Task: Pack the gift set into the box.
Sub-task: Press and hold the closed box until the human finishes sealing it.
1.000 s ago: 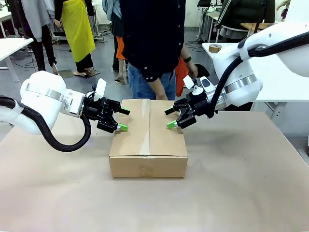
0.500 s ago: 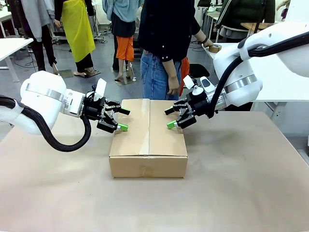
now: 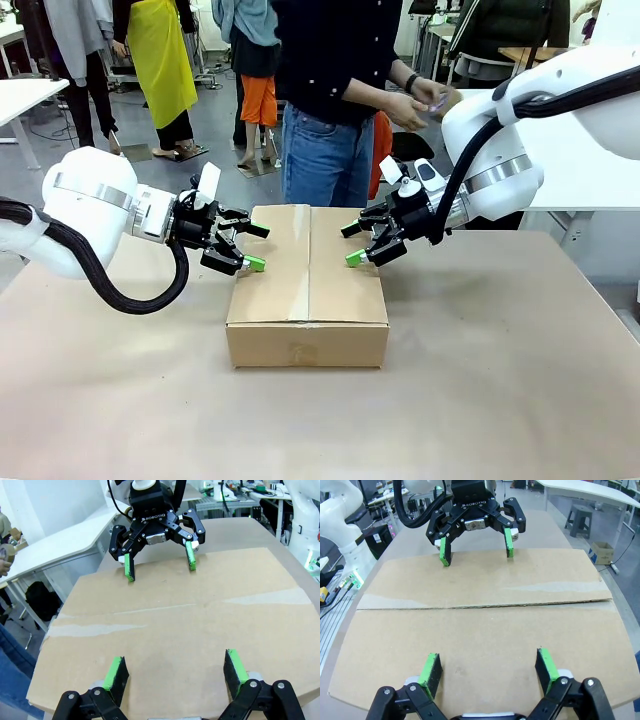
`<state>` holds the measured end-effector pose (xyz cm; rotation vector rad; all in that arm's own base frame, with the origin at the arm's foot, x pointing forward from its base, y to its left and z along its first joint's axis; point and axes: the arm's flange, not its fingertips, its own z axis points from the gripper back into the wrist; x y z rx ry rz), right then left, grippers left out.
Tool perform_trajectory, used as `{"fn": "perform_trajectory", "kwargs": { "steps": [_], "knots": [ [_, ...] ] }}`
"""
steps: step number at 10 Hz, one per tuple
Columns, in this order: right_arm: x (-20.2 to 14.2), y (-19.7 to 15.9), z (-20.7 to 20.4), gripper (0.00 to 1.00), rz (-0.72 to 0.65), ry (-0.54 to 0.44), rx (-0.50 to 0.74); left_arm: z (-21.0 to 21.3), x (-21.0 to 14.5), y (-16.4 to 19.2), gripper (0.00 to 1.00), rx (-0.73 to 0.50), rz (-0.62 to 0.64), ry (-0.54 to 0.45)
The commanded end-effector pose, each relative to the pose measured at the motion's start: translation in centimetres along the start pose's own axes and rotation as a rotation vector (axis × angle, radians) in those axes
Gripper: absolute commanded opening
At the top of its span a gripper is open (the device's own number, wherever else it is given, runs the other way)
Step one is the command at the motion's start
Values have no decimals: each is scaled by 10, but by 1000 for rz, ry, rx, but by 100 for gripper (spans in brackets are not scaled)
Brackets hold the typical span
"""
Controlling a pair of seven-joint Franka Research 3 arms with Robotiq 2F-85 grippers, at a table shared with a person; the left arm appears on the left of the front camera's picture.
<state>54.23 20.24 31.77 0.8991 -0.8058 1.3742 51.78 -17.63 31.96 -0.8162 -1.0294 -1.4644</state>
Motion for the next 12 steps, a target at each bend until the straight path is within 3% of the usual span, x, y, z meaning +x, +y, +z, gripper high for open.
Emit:
{"fn": "perform_trajectory", "kwargs": {
  "steps": [1, 12],
  "knots": [
    [1, 0, -2, 100, 3, 5, -3, 0, -2, -4, 100, -2, -21, 0],
    [1, 0, -2, 100, 3, 5, -3, 0, -2, -4, 100, -2, -21, 0]
  ]
}}
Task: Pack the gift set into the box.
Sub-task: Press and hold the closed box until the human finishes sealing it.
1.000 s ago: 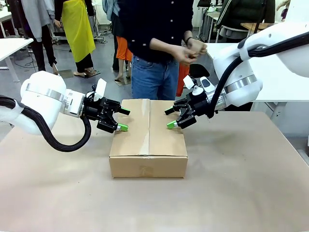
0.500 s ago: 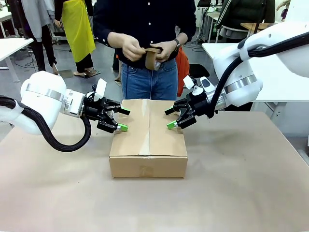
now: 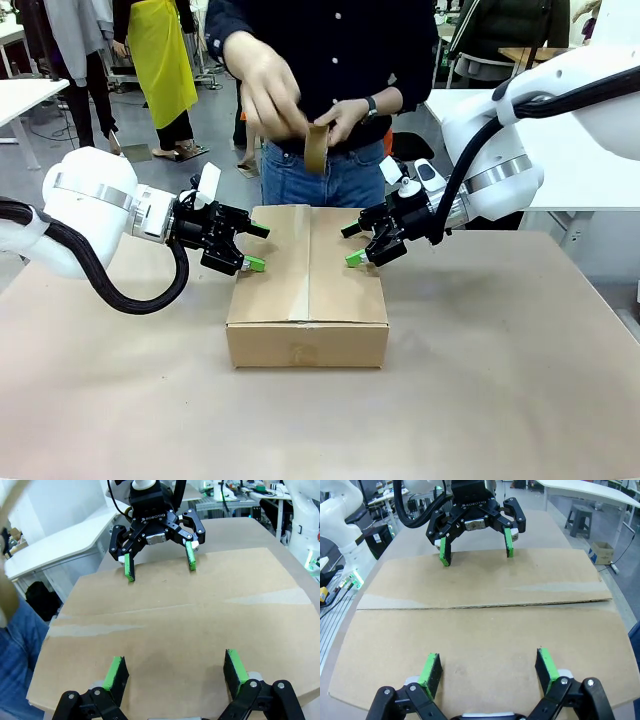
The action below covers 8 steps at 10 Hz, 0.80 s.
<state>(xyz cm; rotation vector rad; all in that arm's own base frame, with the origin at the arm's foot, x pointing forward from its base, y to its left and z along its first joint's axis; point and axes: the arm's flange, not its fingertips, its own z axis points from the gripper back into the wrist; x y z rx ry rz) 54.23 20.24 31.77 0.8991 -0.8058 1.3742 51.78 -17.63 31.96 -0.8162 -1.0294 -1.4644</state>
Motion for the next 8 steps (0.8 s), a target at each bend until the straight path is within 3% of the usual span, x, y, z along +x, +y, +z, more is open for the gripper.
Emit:
{"fn": "perform_trajectory", "kwargs": {
  "steps": [1, 8],
  "knots": [
    [1, 0, -2, 100, 3, 5, -3, 0, -2, -4, 100, -2, -21, 0],
    [1, 0, -2, 100, 3, 5, -3, 0, -2, -4, 100, -2, -21, 0]
  ]
}}
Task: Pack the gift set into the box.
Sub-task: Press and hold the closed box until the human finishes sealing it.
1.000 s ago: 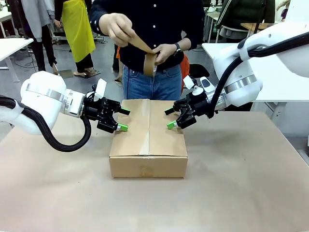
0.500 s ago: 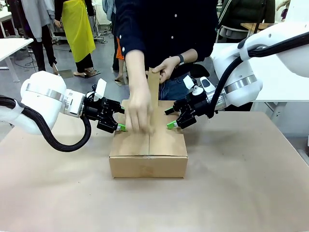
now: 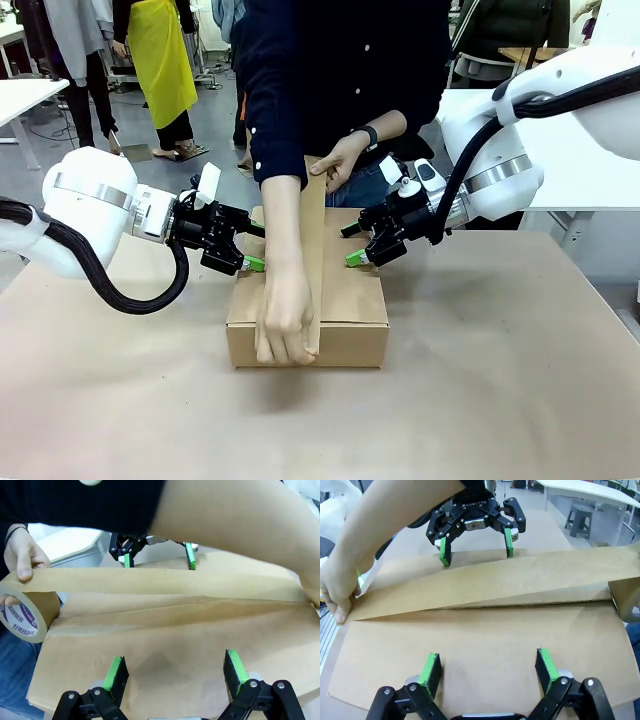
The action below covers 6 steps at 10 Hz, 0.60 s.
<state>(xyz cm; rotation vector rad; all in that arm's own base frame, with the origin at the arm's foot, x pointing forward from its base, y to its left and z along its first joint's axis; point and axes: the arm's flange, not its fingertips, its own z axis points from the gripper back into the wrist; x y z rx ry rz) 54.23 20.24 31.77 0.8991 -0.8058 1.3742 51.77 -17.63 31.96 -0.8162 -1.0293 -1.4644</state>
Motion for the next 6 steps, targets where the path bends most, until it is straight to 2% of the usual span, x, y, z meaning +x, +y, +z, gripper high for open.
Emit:
{"fn": "perform_trajectory", "kwargs": {
  "steps": [1, 6],
  "knots": [
    [1, 0, -2, 100, 3, 5, -3, 0, -2, -4, 100, -2, -21, 0],
    [1, 0, -2, 100, 3, 5, -3, 0, -2, -4, 100, -2, -21, 0]
  ]
}}
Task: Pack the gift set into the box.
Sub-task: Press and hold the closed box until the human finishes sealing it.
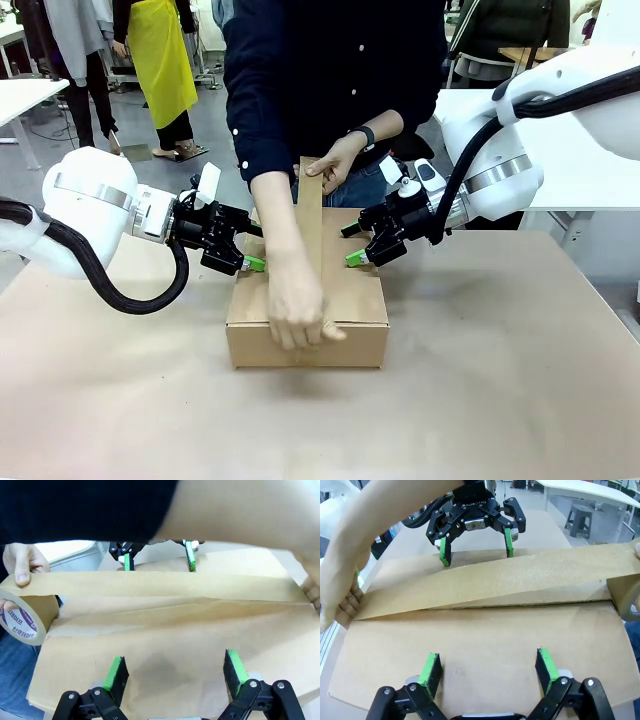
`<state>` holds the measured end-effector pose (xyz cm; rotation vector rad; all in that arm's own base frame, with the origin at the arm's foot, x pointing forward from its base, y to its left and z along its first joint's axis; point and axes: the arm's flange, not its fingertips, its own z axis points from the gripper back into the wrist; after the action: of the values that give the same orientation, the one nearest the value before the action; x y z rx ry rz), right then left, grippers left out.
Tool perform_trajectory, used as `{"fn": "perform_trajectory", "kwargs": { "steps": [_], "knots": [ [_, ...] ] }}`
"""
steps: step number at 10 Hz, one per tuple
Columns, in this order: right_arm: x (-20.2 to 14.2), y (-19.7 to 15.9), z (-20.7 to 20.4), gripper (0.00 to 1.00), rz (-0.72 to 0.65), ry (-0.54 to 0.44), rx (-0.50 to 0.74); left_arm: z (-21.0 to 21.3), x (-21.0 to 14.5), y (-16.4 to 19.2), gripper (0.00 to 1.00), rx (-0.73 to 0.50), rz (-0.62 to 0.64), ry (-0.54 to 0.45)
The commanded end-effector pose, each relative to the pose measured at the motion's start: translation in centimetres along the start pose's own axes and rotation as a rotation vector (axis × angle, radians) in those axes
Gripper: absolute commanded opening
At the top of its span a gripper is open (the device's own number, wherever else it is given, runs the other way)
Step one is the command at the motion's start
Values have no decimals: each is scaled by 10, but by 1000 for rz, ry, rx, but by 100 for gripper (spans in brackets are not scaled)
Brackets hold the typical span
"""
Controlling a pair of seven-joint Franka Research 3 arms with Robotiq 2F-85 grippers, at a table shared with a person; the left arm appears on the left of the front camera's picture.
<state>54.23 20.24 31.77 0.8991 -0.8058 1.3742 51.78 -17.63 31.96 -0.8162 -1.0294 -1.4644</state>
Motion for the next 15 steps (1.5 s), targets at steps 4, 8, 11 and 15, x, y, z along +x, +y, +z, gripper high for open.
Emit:
{"fn": "perform_trajectory", "kwargs": {
  "steps": [4, 8, 11, 15],
  "knots": [
    [1, 0, -2, 100, 3, 5, -3, 0, -2, -4, 100, -2, -21, 0],
    [1, 0, -2, 100, 3, 5, -3, 0, -2, -4, 100, -2, -21, 0],
    [1, 0, -2, 100, 3, 5, -3, 0, -2, -4, 100, -2, -21, 0],
    [1, 0, -2, 100, 3, 5, -3, 0, -2, -4, 100, -2, -21, 0]
  ]
}}
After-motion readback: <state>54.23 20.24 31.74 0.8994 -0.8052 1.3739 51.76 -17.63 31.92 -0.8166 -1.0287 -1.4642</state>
